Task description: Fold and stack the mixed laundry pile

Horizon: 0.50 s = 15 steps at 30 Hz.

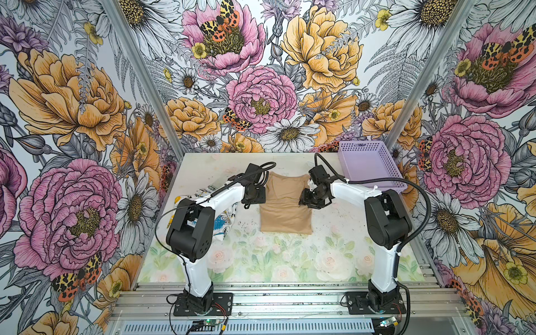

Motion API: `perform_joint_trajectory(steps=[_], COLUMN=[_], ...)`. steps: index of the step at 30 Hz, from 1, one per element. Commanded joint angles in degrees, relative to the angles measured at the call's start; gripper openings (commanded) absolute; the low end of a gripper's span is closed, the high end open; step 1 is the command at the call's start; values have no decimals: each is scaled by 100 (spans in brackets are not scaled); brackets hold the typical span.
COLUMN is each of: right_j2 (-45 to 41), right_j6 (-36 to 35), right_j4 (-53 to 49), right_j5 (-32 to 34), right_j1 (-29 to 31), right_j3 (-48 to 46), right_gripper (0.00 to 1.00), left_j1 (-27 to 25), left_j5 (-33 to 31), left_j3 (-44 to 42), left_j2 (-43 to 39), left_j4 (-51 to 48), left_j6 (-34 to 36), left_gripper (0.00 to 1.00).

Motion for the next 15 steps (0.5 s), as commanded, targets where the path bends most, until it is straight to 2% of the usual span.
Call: perform_joint_trajectory(steps=[1,8,15], right_j2=[-617,-1231,-1415], right_j6=[7,370,865], right_j4=[-173,-1,596], right_j5=[-18,11,1], right_j1=[14,388,628], right_j3=[-327,-1458,-2285], right_gripper=[53,55,55], left_j1=[-26,-242,-505], left_j5=[367,1046,1349], left_j3=[-519,-1828,-2349], left_j2=[-325,-909,-1035], left_j4=[85,719,1279], left_j6=[-146,-461,-688], left_gripper=[51,56,58])
